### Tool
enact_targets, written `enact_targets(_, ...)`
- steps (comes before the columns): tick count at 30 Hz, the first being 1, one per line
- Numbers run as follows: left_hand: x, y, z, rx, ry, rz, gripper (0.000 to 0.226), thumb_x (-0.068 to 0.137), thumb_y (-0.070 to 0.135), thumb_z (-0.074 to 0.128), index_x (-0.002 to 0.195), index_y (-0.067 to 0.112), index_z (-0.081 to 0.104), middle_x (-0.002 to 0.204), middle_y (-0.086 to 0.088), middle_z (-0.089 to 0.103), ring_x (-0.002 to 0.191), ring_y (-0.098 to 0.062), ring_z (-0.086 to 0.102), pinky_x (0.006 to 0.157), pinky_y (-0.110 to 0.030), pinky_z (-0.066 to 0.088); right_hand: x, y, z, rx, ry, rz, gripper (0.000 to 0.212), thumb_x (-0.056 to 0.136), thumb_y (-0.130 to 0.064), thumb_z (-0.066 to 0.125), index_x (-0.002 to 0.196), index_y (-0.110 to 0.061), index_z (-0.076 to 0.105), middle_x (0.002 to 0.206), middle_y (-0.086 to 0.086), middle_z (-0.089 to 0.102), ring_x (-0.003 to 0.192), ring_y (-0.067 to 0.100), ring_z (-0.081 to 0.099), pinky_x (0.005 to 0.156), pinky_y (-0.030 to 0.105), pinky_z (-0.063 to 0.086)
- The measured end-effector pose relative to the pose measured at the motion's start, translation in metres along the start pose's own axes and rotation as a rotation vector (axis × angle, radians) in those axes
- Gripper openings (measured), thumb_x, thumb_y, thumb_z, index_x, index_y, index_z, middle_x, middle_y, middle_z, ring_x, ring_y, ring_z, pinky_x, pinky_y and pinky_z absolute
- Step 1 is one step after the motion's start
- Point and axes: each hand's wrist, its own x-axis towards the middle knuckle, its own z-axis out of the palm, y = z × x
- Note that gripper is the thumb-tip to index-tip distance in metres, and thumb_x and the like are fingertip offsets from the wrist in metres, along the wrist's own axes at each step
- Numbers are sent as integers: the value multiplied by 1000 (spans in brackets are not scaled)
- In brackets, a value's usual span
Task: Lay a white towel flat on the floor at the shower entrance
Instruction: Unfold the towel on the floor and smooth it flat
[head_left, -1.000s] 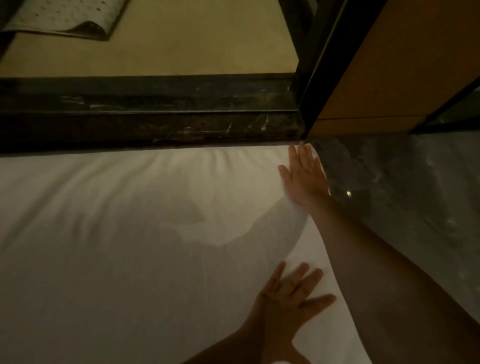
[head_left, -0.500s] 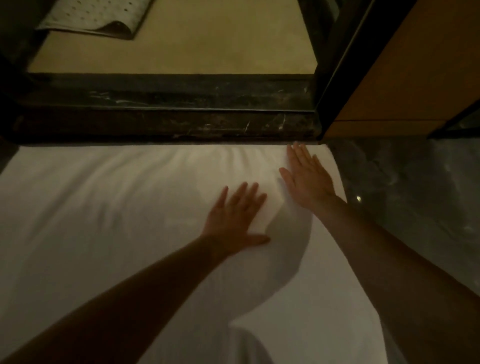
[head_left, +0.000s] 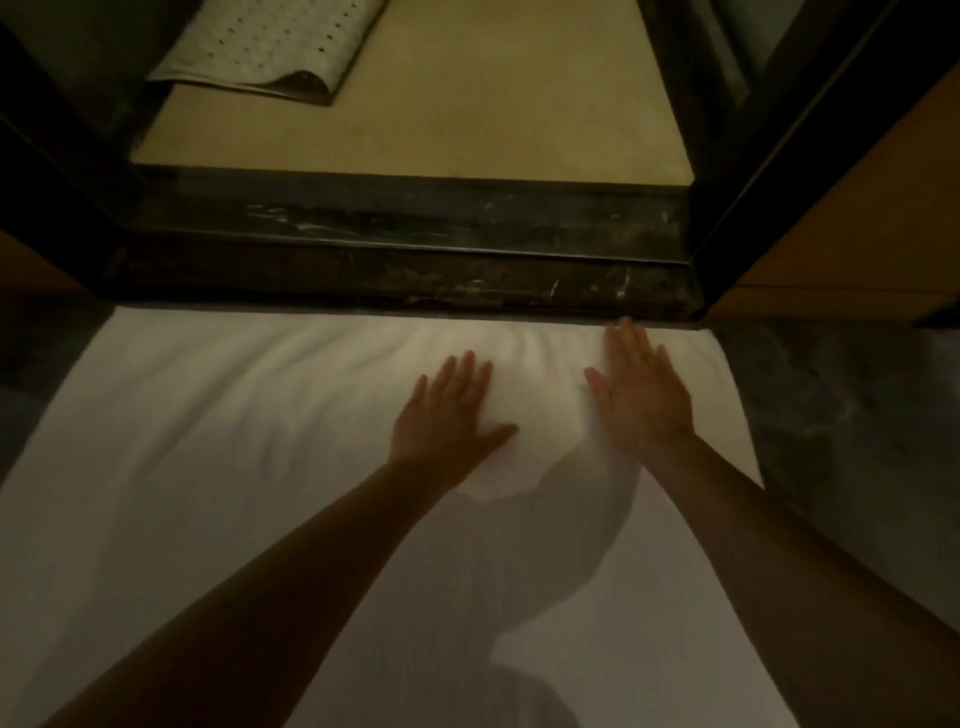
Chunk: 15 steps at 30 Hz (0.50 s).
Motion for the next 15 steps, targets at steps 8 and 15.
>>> enact_targets(8, -14, -126, -31, 119, 12, -325, 72, 93, 59, 26, 150, 22, 1, 158, -4, -3, 145, -23, -4, 116, -47, 7, 20, -188, 17, 177, -39, -314, 63, 97, -49, 22, 150, -20, 5, 159, 3, 2, 146, 18, -2, 115, 37, 0)
enact_targets(15, -5, -154, -32, 60, 14, -309, 61, 98, 49, 21, 149, 26, -1, 159, -1, -3, 145, -23, -4, 115, -50, 4, 24, -207, 28, 112, -46, -310, 63, 98, -48, 24, 150, -23, 1, 159, 3, -4, 146, 19, -6, 117, 39, 0)
